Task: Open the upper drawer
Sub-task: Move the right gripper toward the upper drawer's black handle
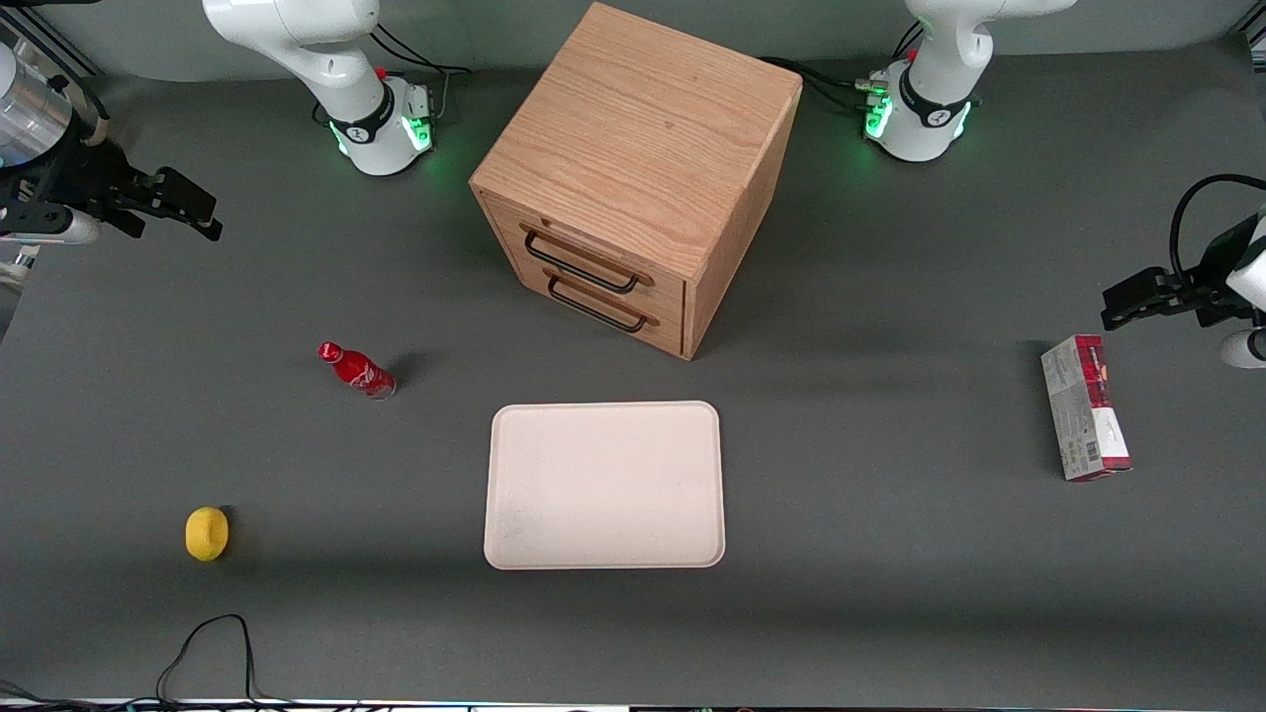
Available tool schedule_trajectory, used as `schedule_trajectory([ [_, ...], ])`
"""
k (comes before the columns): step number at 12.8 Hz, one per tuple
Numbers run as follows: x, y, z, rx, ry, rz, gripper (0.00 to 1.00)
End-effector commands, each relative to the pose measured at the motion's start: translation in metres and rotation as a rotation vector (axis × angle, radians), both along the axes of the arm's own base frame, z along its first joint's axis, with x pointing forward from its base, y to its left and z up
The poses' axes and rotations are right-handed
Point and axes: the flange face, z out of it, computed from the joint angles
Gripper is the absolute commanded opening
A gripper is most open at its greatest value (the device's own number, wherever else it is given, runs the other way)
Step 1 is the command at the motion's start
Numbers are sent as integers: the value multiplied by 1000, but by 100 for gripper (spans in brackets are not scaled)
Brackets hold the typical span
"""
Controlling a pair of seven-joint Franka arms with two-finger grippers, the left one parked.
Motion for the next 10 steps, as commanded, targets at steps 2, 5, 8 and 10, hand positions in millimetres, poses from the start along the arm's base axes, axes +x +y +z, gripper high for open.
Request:
schedule_trajectory([
  [2, 22, 5, 5, -7, 7, 35, 100],
  [5, 57, 59, 7, 52, 44, 116, 100],
  [8, 61, 162, 7, 77, 39, 313, 100],
  [10, 51, 221, 5, 92, 42, 433, 100],
])
